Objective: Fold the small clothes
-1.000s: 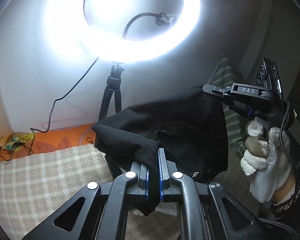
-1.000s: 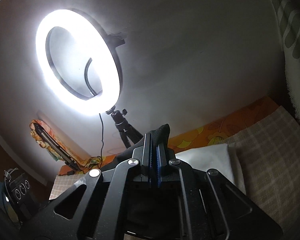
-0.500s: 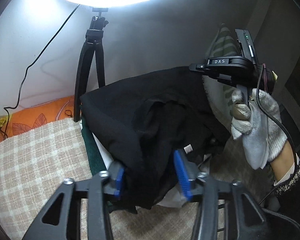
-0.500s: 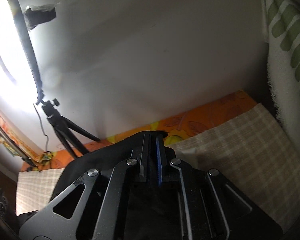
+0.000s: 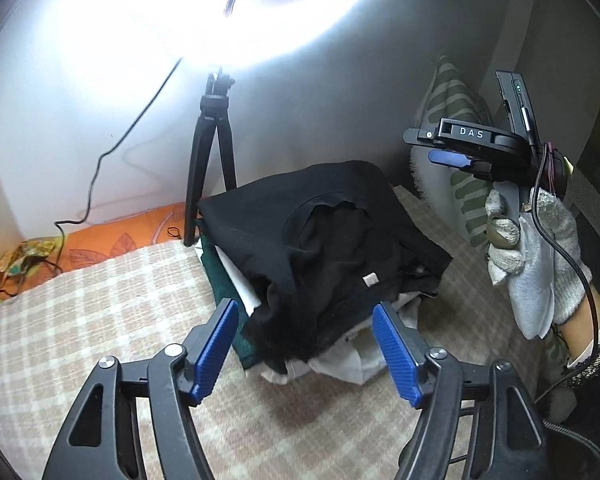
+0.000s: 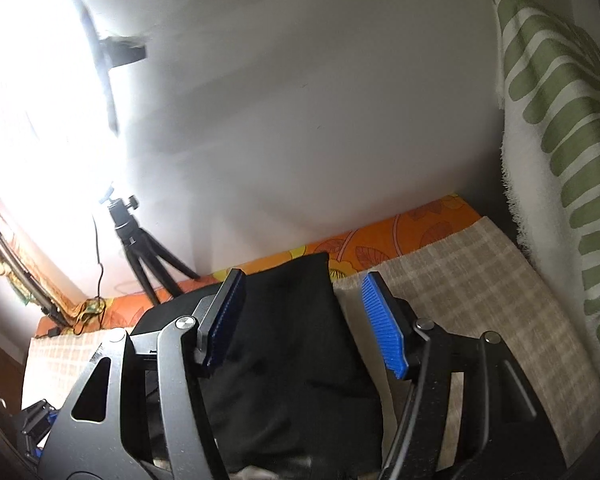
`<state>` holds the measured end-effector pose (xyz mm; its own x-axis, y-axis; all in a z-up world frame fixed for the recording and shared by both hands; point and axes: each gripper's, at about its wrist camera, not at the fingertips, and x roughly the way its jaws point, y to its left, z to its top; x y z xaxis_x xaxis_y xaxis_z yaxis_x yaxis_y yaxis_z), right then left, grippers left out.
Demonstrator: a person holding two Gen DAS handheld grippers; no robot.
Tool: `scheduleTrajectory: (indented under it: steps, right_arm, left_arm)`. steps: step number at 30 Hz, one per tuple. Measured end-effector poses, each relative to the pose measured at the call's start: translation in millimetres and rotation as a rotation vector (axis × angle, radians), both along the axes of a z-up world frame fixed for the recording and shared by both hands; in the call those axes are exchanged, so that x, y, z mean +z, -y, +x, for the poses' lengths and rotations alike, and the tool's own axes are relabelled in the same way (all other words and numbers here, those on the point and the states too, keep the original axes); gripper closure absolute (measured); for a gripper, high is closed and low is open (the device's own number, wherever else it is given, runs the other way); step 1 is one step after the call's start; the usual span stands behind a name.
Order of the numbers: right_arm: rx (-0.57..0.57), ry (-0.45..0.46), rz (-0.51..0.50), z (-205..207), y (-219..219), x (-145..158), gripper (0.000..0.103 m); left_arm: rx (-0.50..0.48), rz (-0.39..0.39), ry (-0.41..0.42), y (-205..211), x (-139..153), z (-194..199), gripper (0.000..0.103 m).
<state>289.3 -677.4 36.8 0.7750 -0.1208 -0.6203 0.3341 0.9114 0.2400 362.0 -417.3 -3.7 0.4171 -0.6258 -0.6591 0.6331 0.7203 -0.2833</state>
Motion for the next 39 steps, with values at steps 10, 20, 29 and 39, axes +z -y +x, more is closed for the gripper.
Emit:
scheduleTrajectory:
  steps: [10,20,29,39]
  right_arm:
    - [0.012,0.04,-0.022,-56,-46,49,0.034]
    - [0.043,0.065,-0.063,-117,-102,90,0.017]
    - [0.064,0.113,-0.108,-177,-161,106,0.002]
    - [0.064,0.144,-0.156,-230,-212,100,0.0]
  left_arm:
    - [0.034,-0.012,0.057,-36,45,-55,0.02]
    - [0.063,-0.038,0.086,-77,72,-118,0.012]
    - [0.089,-0.036,0.157,-114,93,-179,0.001]
    - [0.133,0.0,0.166,-140,85,-224,0.001]
